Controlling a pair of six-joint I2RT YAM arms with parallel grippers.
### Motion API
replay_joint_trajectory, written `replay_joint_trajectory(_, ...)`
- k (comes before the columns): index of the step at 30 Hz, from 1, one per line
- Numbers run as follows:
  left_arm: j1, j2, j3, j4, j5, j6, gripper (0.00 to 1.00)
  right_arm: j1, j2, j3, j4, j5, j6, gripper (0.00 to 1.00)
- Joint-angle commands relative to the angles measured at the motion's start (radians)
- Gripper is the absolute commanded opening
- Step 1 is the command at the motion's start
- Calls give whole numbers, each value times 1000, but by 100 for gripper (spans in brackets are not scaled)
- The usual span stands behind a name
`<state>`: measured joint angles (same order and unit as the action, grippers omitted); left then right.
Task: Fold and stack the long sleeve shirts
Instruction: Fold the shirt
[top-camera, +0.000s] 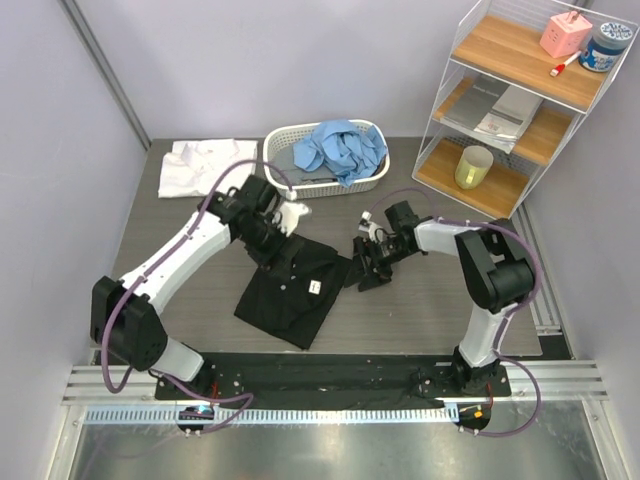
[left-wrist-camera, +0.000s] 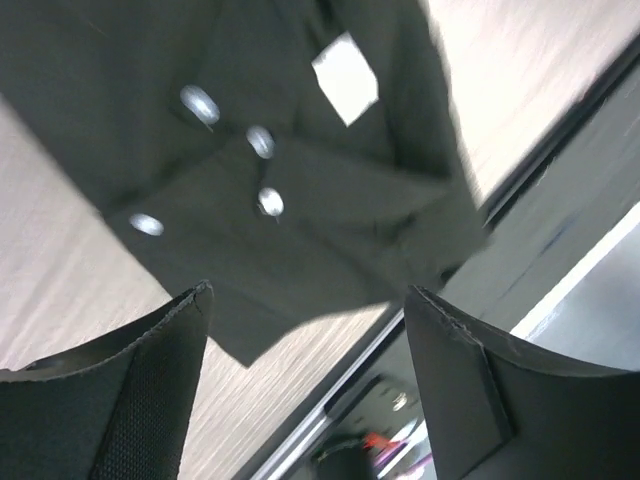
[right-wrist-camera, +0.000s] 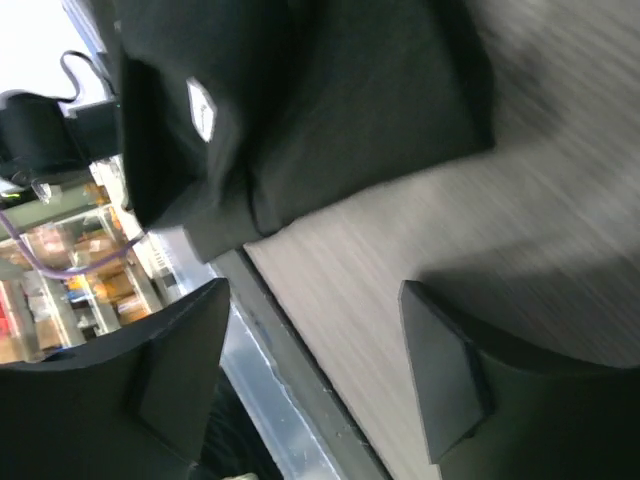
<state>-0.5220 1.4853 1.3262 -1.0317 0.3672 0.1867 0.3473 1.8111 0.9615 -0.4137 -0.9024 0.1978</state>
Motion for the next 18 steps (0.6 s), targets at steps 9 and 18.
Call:
replay_joint_trajectory(9,-177,39,-346,245,-47,275,58,52,209,137,210,72,160,27)
replay_joint_trajectory(18,-508,274,-262,436,-40,111,42,105,359,373,247,89,169,5)
